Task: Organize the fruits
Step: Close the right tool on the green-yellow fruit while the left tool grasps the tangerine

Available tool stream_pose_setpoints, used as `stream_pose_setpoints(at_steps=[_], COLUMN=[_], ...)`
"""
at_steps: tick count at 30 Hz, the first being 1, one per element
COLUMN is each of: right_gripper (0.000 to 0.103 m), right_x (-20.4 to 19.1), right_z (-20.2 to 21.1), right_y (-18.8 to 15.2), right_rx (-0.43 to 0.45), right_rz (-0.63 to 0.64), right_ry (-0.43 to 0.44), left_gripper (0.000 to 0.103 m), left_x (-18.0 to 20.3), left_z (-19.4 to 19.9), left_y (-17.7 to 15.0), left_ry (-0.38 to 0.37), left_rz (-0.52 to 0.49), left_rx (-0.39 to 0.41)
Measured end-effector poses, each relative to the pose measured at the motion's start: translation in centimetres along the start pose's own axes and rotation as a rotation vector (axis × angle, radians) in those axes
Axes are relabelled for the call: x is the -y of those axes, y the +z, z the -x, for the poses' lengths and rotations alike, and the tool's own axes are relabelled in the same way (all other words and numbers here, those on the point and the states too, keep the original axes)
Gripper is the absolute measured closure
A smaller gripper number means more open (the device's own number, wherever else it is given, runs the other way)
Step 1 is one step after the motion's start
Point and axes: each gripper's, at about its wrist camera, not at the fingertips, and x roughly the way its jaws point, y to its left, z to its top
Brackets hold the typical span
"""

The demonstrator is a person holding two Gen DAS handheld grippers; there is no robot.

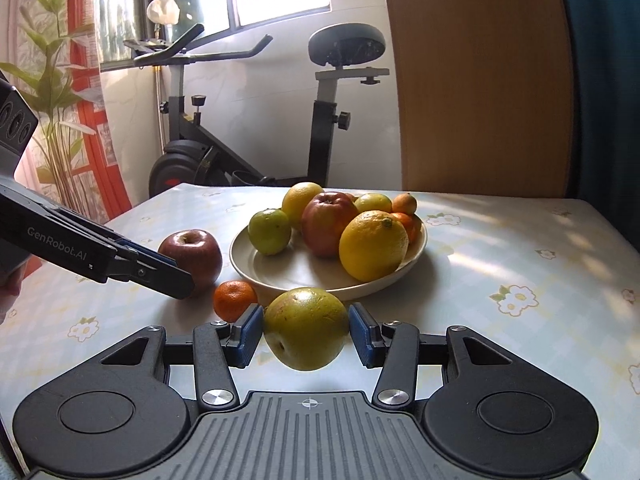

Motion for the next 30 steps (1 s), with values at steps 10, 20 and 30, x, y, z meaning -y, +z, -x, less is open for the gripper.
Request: stream_pose_setpoints(at_steps=[10,20,30], right_gripper=[0.059,0.059,0.059], right_x=[1.1,1.6,1.6], right_z=[0.1,0.4,0.6], right_y=[-0.4,-0.7,-1.0], right_rx=[0.026,0.045,0.050], right_rz=[-0.050,-0.088,-0.102], right_ry=[-0.010,-0.019,-0.022], left_gripper=[0.066,0.065,0.064], left_x=[1.6,2.2,2.6], left_z=[-2.8,-3.8,-4.8], left_y=[0.6,0.7,0.8], left_ry=[0.092,0.137,0.141], left_rz=[-0.042,-0.065,-0.058], left_rx=[-0.045,-0.056,-0.067])
